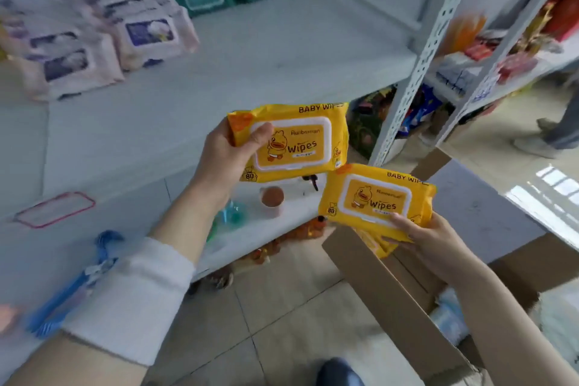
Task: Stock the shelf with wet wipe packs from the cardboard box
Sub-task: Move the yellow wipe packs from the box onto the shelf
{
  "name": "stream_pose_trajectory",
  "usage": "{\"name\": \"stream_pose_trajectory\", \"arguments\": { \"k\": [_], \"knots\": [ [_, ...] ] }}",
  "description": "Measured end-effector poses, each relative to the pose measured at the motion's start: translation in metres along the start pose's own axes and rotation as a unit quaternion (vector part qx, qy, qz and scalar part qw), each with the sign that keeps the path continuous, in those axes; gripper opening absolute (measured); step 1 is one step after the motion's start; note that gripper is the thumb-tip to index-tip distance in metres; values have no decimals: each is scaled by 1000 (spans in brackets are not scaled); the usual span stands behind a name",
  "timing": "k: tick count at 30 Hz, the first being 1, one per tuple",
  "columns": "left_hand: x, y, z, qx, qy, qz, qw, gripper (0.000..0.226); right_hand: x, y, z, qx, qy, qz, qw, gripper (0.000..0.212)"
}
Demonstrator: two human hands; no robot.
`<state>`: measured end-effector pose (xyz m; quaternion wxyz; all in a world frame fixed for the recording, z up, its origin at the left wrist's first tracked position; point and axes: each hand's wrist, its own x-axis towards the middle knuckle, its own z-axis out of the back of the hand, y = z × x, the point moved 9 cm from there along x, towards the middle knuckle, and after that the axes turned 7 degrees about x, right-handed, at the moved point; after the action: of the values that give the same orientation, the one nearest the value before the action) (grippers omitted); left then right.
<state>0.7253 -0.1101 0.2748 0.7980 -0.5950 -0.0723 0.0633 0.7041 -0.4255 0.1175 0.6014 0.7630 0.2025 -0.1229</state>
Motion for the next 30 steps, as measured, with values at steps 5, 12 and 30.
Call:
{"name": "stream_pose_trajectory", "arguments": {
  "k": [5,12,30],
  "knots": [
    [-34,-19,174,-20,-107,-32,994,32,-17,32,-160,-46,74,45,995,82],
    [-103,31,395,-2,-239,8,971,26,-21,35,-377,-35,176,73,981,48],
    [16,171,644,15,-312,90,946,12,146,65,-720,-120,266,145,945,33]
  ]
}}
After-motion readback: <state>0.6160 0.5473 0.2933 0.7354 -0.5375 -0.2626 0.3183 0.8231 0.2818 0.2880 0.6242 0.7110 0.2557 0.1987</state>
